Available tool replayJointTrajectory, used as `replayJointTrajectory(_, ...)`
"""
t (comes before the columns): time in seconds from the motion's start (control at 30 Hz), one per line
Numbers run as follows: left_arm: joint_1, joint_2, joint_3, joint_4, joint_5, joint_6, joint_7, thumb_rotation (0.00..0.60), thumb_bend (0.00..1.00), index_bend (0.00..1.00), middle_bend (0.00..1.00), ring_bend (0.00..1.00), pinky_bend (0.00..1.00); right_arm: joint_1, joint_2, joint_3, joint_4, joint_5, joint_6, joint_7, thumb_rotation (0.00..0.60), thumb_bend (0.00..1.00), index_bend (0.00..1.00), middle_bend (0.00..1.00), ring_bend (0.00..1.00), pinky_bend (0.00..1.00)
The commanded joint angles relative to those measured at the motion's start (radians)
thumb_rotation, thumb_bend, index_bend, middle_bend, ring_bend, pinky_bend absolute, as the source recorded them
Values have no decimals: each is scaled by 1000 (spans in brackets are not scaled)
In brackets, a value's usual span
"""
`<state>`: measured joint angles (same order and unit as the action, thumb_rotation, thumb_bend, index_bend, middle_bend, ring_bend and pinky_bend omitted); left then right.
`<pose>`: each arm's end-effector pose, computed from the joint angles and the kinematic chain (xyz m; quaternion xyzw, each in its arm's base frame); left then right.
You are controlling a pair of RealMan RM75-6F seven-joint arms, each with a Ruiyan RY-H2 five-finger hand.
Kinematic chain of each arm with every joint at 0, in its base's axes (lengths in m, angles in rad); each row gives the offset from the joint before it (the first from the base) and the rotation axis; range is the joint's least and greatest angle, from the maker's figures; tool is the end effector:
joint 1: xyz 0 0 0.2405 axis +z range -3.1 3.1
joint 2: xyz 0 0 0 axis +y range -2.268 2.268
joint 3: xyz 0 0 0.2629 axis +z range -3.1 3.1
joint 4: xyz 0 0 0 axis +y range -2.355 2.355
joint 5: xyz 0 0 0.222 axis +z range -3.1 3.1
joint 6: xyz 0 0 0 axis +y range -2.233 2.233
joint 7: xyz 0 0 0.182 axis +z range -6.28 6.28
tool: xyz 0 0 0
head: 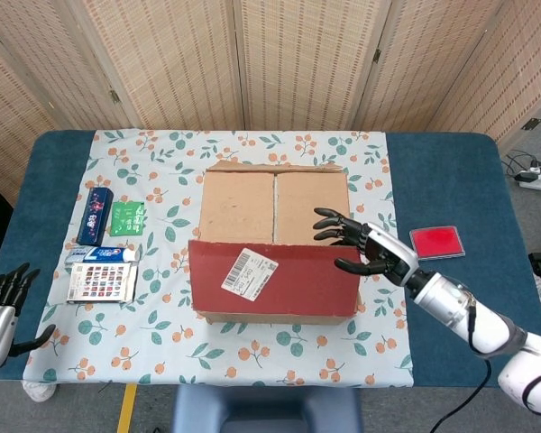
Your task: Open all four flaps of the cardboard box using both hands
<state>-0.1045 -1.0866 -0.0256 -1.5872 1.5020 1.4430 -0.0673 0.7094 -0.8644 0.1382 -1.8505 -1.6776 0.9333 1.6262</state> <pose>-0.3308 0.2220 0.1538 -0.6062 -0.4035 -0.3784 0.5714 -0.1114 -0.3424 0.1215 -0.4345 0.7456 -0.5038 0.0375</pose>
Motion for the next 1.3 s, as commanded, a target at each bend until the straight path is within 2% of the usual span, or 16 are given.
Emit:
replayJointTrajectory(0.03, -2, -2, 4, 2, 10, 2, -1, 600, 311, 0, 0, 0, 0, -37, 85, -11, -110, -30, 74, -83, 420, 282, 232, 51, 199, 305)
replayJointTrajectory(0.23, 1, -5, 5, 0, 15, 11, 8, 600, 310, 0, 0, 0, 0, -80, 174, -40, -238, -79, 131, -180, 418, 282, 221, 49, 197, 305)
replayJointTrajectory(0.37, 1, -4, 9, -2, 24, 12, 10, 600, 310, 0, 0, 0, 0, -112, 205, -92, -296, -152, 144, -238, 419, 282, 215, 48, 195, 305)
replayJointTrajectory(0.6, 4, -2, 14, -5, 40, 25, 9, 600, 310, 0, 0, 0, 0, -114, 185, -203, -306, -265, 65, -270, 417, 282, 193, 41, 189, 304)
replayJointTrajectory(0.83, 10, 3, 13, -5, 42, 37, -3, 600, 310, 0, 0, 0, 0, -125, 178, -248, -307, -299, 91, -353, 418, 282, 177, 37, 185, 304)
replayJointTrajectory(0.93, 8, 4, 14, -3, 43, 33, -8, 600, 310, 0, 0, 0, 0, -134, 175, -227, -301, -252, 107, -456, 418, 282, 178, 37, 184, 291)
replayJointTrajectory(1.03, 5, 4, 14, 0, 43, 30, -15, 600, 311, 0, 0, 0, 0, -132, 154, -168, -290, -161, 113, -617, 419, 282, 198, 41, 186, 269)
replayJointTrajectory(1.1, 4, 5, 14, 3, 44, 28, -20, 600, 311, 0, 0, 0, 0, -118, 128, -114, -275, -92, 109, -771, 406, 282, 259, 45, 181, 248)
replayJointTrajectory(1.17, 4, 5, 13, 5, 44, 29, -25, 600, 311, 0, 0, 0, 0, -101, 101, -64, -257, -35, 106, -912, 367, 294, 342, 47, 170, 225)
replayJointTrajectory(1.3, 5, 7, 14, 8, 48, 34, -36, 600, 311, 0, 0, 0, 0, -42, 33, 31, -207, 91, 75, -1211, 285, 436, 482, 78, 161, 210)
